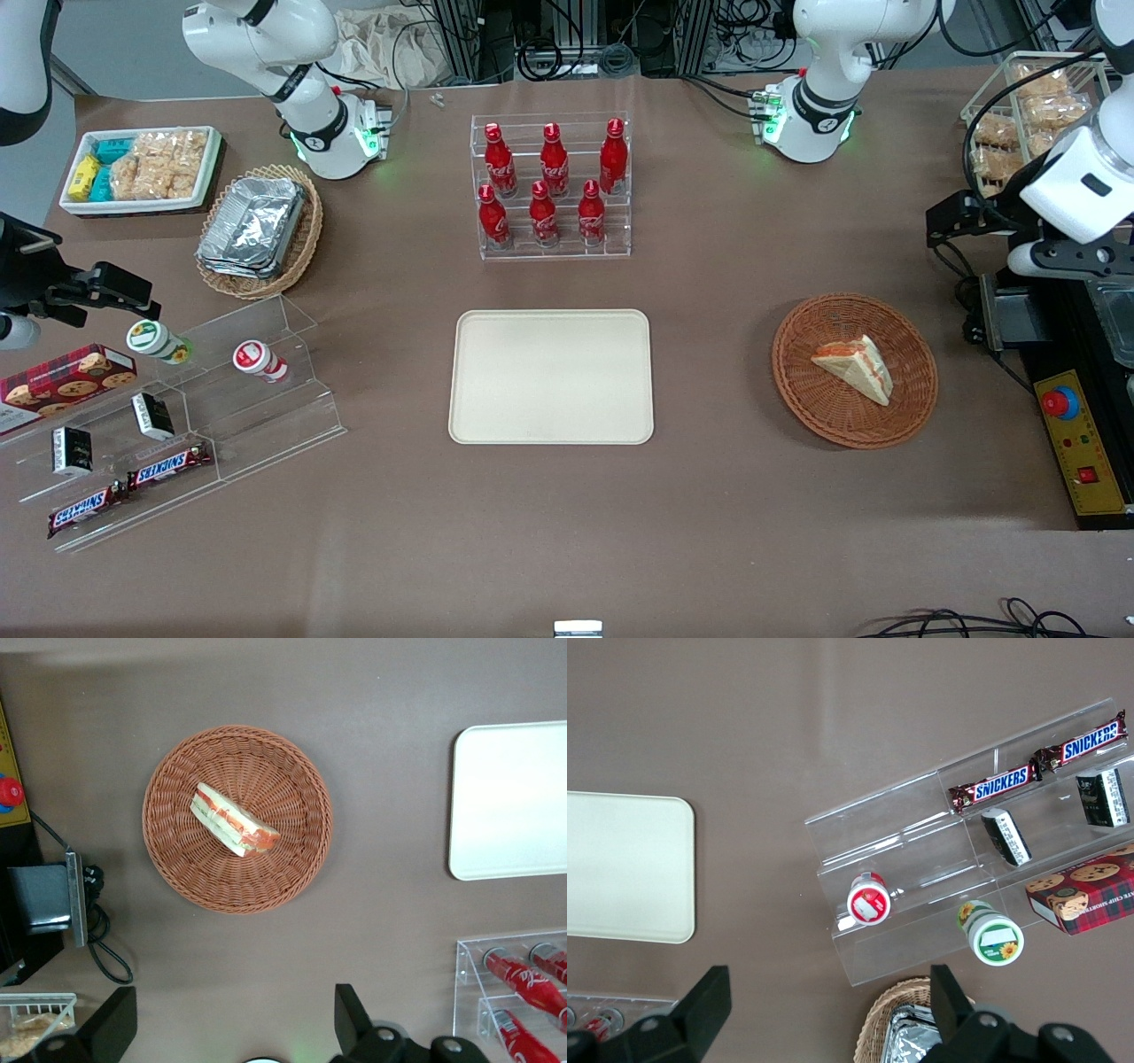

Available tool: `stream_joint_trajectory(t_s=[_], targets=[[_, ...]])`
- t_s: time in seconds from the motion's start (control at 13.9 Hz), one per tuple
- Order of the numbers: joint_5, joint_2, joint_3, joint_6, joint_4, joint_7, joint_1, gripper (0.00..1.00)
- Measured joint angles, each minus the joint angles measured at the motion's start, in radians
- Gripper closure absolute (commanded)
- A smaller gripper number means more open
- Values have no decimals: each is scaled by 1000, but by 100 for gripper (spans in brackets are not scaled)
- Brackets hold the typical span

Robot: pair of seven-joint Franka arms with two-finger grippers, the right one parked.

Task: Place sandwich from basket to tray
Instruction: 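Move the left gripper over the sandwich in the wicker basket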

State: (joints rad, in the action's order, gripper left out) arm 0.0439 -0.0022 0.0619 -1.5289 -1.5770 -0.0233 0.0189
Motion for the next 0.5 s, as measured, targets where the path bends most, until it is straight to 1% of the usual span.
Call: stream_joint_trajectory(t_s=[0.5], targets=[[0, 3, 0, 11, -2, -47, 0, 0]])
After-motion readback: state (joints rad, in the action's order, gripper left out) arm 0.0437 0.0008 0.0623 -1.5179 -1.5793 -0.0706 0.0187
